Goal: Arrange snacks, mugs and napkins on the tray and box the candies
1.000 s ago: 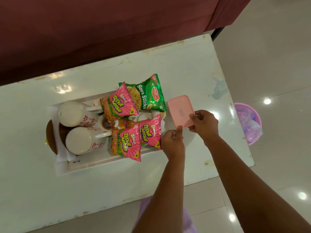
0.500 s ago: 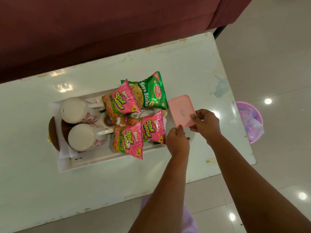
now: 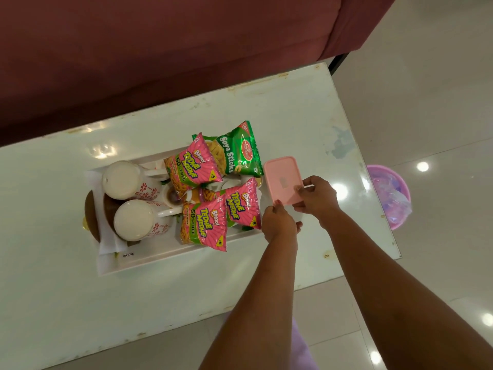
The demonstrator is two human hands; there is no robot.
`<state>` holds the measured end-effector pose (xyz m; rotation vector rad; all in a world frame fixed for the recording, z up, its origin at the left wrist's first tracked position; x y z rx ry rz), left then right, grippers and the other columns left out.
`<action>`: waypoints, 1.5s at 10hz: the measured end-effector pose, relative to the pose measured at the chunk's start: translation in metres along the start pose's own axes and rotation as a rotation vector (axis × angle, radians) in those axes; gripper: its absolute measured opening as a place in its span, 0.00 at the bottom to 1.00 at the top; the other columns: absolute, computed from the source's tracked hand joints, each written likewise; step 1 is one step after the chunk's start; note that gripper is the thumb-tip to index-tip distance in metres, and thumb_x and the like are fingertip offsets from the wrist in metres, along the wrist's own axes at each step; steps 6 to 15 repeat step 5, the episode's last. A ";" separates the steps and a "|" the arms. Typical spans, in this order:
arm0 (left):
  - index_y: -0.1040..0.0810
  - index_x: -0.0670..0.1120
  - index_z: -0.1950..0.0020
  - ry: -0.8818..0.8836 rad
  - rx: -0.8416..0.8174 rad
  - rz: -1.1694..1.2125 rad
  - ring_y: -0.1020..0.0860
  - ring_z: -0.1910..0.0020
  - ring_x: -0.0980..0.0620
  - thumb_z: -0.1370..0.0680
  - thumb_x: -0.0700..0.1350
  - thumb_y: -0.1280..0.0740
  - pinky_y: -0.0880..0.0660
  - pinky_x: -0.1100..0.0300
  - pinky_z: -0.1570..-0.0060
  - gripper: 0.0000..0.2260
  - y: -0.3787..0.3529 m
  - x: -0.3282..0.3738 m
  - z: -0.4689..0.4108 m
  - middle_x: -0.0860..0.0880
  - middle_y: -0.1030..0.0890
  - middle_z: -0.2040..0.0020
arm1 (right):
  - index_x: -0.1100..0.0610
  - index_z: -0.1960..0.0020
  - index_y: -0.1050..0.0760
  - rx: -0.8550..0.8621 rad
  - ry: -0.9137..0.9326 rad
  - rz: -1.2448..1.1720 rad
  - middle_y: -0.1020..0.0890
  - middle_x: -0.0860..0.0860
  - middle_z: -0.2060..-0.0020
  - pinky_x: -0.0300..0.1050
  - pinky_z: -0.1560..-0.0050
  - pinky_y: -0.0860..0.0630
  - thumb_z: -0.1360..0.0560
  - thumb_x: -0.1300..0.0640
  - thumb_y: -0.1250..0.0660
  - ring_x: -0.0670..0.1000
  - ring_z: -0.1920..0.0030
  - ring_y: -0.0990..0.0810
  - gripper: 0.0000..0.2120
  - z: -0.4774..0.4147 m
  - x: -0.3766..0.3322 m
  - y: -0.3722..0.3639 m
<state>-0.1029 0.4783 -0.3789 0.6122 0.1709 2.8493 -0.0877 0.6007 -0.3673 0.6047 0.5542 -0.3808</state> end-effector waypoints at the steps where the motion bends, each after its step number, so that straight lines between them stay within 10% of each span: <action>1: 0.27 0.42 0.51 0.060 -0.063 -0.045 0.20 0.65 0.46 0.19 0.53 0.42 0.18 0.53 0.58 0.14 0.002 -0.002 0.005 0.47 0.23 0.61 | 0.58 0.47 0.28 -0.005 0.003 0.014 0.19 0.60 0.48 0.42 0.68 0.20 0.23 0.57 0.34 0.51 0.66 0.18 0.08 0.002 0.001 0.000; 3: 0.27 0.43 0.52 0.077 -0.277 -0.205 0.21 0.71 0.50 0.21 0.46 0.38 0.26 0.62 0.71 0.07 0.032 -0.010 0.038 0.49 0.22 0.61 | 0.56 0.31 0.35 0.081 0.085 0.206 0.26 0.60 0.38 0.61 0.46 0.22 0.26 0.44 0.33 0.61 0.45 0.22 0.29 0.045 0.009 0.000; 5: 0.26 0.50 0.58 -0.364 -0.065 -0.520 0.21 0.50 0.45 0.23 0.45 0.38 0.29 0.58 0.53 0.05 0.129 0.044 0.085 0.43 0.19 0.45 | 0.56 0.28 0.40 0.056 0.182 0.420 0.33 0.62 0.32 0.57 0.32 0.37 0.25 0.45 0.35 0.65 0.33 0.33 0.31 0.121 -0.033 -0.002; 15: 0.26 0.50 0.58 -0.364 -0.065 -0.520 0.21 0.50 0.45 0.23 0.45 0.38 0.29 0.58 0.53 0.05 0.129 0.044 0.085 0.43 0.19 0.45 | 0.56 0.28 0.40 0.056 0.182 0.420 0.33 0.62 0.32 0.57 0.32 0.37 0.25 0.45 0.35 0.65 0.33 0.33 0.31 0.121 -0.033 -0.002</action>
Point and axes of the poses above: each hand's wrist, its own z-axis away from the middle knuckle, its own y-axis out of the back of the hand, x = y × z, the point moved 5 cm from there along -z, towards the middle knuckle
